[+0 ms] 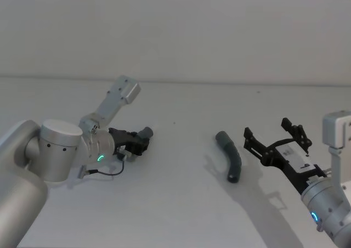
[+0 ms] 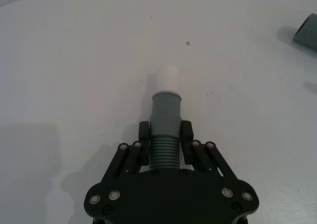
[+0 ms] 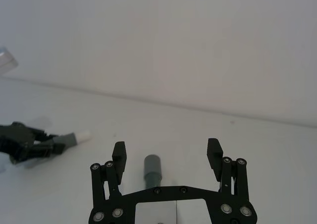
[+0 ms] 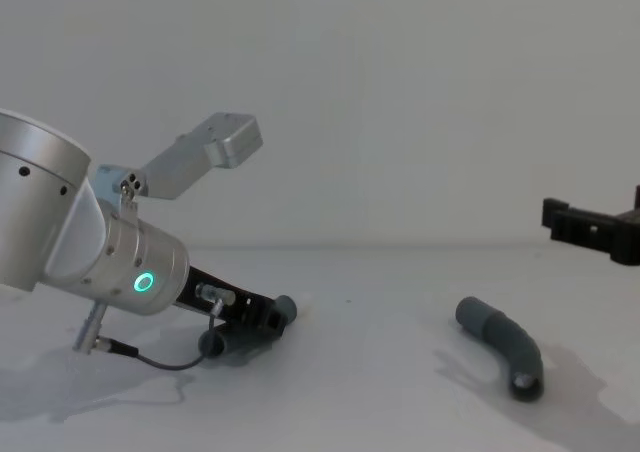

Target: Use both hands to pick up one end of the pipe from the table, align the ends, and insert them.

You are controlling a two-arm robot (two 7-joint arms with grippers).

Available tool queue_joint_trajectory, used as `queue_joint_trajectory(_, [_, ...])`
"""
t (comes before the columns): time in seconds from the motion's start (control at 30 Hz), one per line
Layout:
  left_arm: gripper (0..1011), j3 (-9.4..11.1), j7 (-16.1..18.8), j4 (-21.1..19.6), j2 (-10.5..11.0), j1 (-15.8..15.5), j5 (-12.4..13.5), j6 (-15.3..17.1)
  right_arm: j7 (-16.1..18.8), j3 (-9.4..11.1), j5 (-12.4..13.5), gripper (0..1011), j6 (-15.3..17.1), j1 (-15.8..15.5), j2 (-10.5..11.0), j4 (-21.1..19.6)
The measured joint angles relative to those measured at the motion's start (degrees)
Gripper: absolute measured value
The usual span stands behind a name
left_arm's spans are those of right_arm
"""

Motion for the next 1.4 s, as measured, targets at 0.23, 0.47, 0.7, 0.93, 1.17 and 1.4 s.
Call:
queue_joint_trajectory(0.23, [356,0.0,0.0,0.0,0.0,0.0,0.0,0.0,1.6,-0.8,0.2,1001,5.8,1.6,0.9,-0.5])
queue_joint_trajectory(0.47, [356,0.0,0.0,0.0,0.0,0.0,0.0,0.0,3.4,-2.0,0.3,1001,12.6,3.9,2.3,-0.8])
queue_joint_trajectory(0.7, [356,0.0,0.0,0.0,0.0,0.0,0.0,0.0,5.7,-4.0,-0.7,1001,19.4,7.2,3.9,-0.9])
queue_joint_trajectory(0.93, [356,0.0,0.0,0.0,0.0,0.0,0.0,0.0,7.8,-6.3,-1.8,1001,24.5,10.5,4.7,0.1])
queue_joint_trajectory(1.17, [356,0.0,0.0,0.0,0.0,0.0,0.0,0.0,9.2,-8.1,-2.7,1001,27.8,13.5,4.6,2.1])
queue_joint_trajectory(1.4, [356,0.0,0.0,0.0,0.0,0.0,0.0,0.0,9.6,-9.1,-3.4,1001,30.0,16.0,3.5,4.6])
